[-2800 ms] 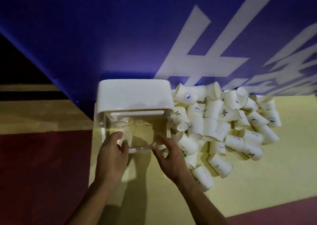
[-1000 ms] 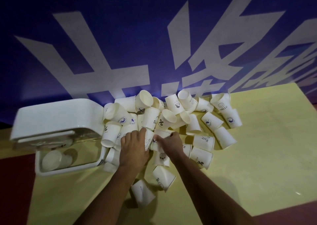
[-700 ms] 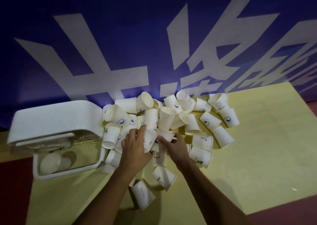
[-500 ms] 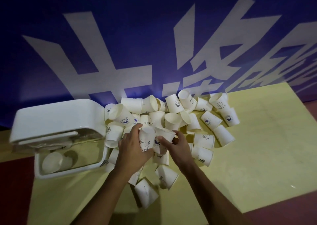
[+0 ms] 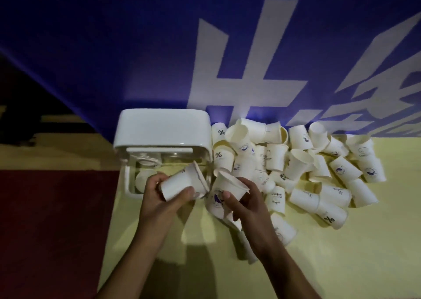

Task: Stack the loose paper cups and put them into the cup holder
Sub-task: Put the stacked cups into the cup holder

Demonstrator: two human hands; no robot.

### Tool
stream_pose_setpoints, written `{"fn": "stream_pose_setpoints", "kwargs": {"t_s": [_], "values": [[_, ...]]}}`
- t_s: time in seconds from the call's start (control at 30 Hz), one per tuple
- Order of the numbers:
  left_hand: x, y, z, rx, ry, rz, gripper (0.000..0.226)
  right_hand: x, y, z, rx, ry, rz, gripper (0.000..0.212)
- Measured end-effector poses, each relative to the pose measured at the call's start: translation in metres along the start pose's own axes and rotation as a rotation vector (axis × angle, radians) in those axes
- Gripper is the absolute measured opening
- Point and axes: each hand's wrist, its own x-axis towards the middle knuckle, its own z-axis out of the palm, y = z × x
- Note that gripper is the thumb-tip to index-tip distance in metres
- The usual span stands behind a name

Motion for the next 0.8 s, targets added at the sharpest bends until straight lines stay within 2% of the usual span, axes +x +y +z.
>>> {"fn": "stream_pose_setpoints", "kwargs": {"t_s": [0.1,0.2,0.37,0.57,0.8], "values": [[0.005,-0.008,-0.053,0.065,-0.001,0.012,0.078,-0.001,0.011,0.045,-0.097,-0.037,-0.033,0.054],[0.011,-0.013,-0.098,0.096,0.006,0.049,0.078,0.004,0.020,0.079,-0.201,-0.024,-0.100,0.045],[0.033,-0.020,-0.151,0.109,-0.028,0.017,0.076,0.016,0.027,0.126,-0.397,-0.016,-0.190,0.045],[0.065,-0.034,-0.174,0.139,-0.015,0.025,0.064,0.036,0.037,0.146,-0.465,0.017,-0.199,0.046],[0.088,-0.035,-0.160,0.336,-0.056,0.299,0.081,0.043,0.045,0.147,-0.466,0.090,-0.177,0.051]]}}
